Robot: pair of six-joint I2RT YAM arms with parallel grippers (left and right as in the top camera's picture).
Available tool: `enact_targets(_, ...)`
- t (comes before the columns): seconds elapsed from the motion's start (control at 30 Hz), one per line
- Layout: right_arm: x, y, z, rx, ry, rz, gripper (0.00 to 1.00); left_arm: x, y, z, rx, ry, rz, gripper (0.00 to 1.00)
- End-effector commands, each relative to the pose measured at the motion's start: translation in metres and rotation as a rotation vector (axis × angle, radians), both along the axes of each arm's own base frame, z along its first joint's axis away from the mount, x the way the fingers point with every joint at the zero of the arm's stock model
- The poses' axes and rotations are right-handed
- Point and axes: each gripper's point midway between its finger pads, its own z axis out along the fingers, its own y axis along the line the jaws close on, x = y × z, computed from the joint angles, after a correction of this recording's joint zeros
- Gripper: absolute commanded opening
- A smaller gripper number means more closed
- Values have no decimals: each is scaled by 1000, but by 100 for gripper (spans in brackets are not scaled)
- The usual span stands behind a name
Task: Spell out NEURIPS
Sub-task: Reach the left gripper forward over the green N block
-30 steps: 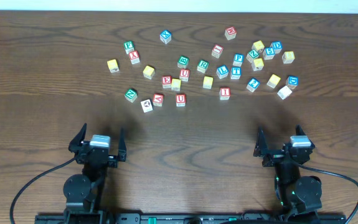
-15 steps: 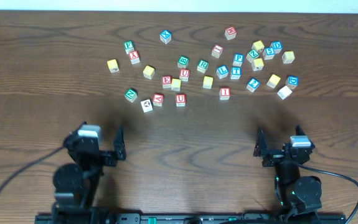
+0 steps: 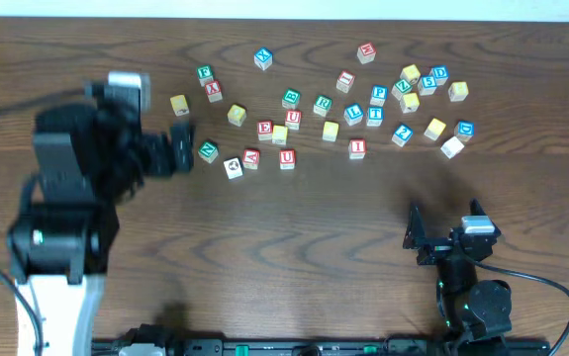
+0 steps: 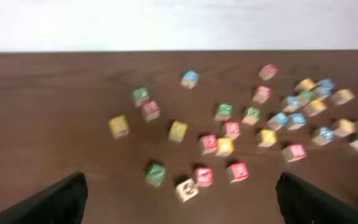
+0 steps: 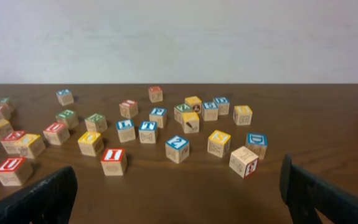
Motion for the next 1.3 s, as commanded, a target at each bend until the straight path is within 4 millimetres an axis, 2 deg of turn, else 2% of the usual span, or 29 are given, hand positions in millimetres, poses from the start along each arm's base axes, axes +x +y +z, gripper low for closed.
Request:
enact_targets(0.0, 0, -3, 0, 13, 0, -15, 99, 4, -20, 6, -76, 26, -98, 95)
enact_targets(0.27, 0, -3, 0, 12, 1, -15, 99, 21, -21, -11, -148, 96, -50, 95)
enact_targets(0.53, 0, -3, 0, 12, 1, -15, 99, 37, -1, -44, -278, 246, 217, 95)
enact_targets(0.67, 0, -3, -1, 12, 2, -15, 99, 46, 3, -69, -308, 363, 301, 95)
enact_targets(0.8, 0, -3, -1, 12, 2, -15, 99, 57, 19, -94, -277, 450, 429, 95)
enact_targets(0.93, 0, -3, -1, 12, 3, -15, 99, 71, 21, -128, -254, 528, 462, 95)
enact_targets(1.07, 0, -3, -1, 12, 2, -15, 99, 72, 37, -157, -230, 594, 606, 95)
enact_targets(1.27, 0, -3, -1, 12, 3, -15, 99, 75, 37, -189, -269, 678, 706, 95)
